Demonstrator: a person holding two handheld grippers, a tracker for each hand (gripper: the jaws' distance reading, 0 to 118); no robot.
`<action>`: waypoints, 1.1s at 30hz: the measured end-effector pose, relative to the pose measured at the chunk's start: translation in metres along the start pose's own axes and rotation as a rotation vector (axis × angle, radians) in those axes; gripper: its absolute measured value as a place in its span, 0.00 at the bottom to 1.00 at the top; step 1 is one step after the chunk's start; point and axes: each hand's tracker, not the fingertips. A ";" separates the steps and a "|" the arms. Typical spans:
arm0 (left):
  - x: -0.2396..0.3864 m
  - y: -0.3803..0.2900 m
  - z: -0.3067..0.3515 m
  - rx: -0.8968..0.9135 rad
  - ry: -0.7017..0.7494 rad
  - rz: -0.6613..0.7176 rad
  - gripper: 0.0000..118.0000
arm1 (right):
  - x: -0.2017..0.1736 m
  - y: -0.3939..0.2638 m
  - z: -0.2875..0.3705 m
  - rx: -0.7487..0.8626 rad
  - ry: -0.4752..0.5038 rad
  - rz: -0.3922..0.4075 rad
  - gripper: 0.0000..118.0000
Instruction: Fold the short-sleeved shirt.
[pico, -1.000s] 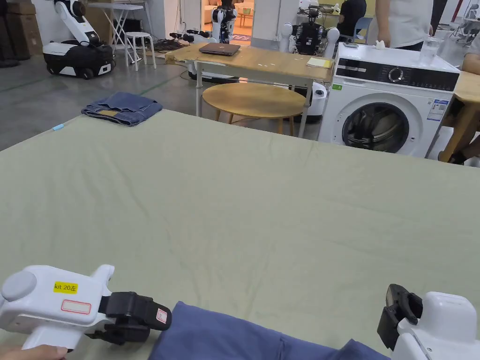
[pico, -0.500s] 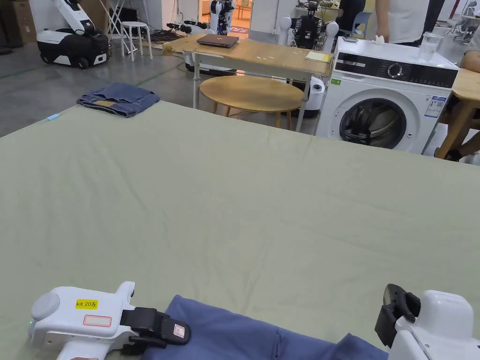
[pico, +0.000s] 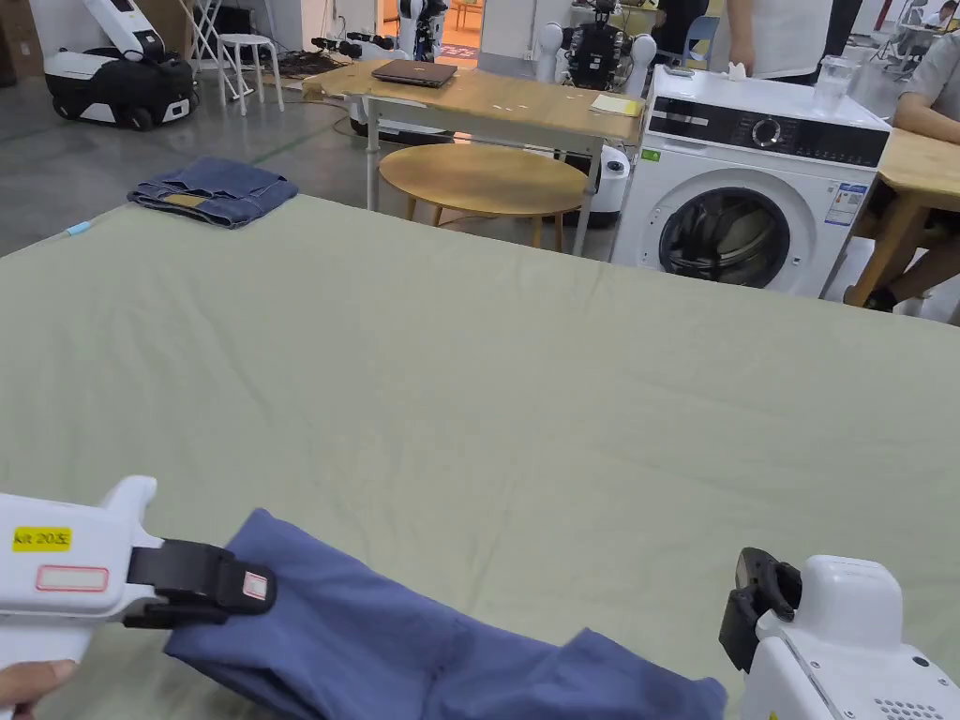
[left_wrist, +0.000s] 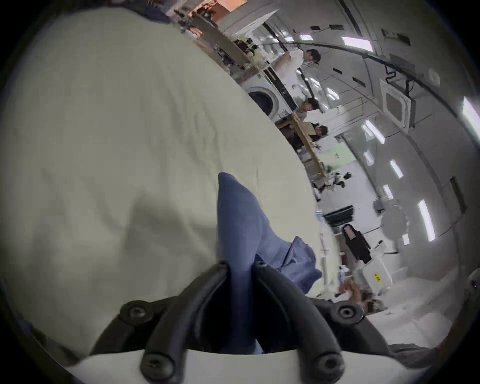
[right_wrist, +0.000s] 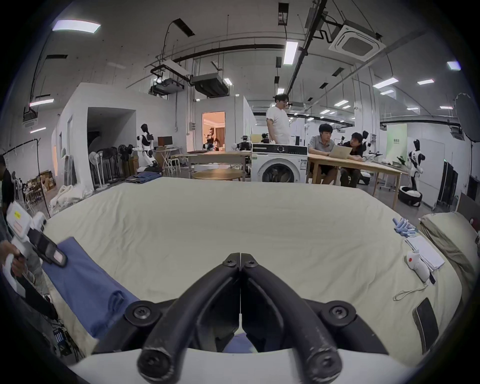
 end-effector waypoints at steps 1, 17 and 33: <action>0.005 0.002 0.008 0.013 0.036 -0.021 0.02 | 0.000 0.000 0.000 0.000 0.002 0.000 0.00; 0.118 0.003 -0.014 -0.042 0.204 -0.252 0.02 | 0.003 -0.006 0.006 -0.004 0.011 0.002 0.00; 0.203 -0.044 -0.168 -0.290 0.163 -0.368 0.02 | 0.021 -0.014 0.010 -0.036 -0.033 -0.027 0.00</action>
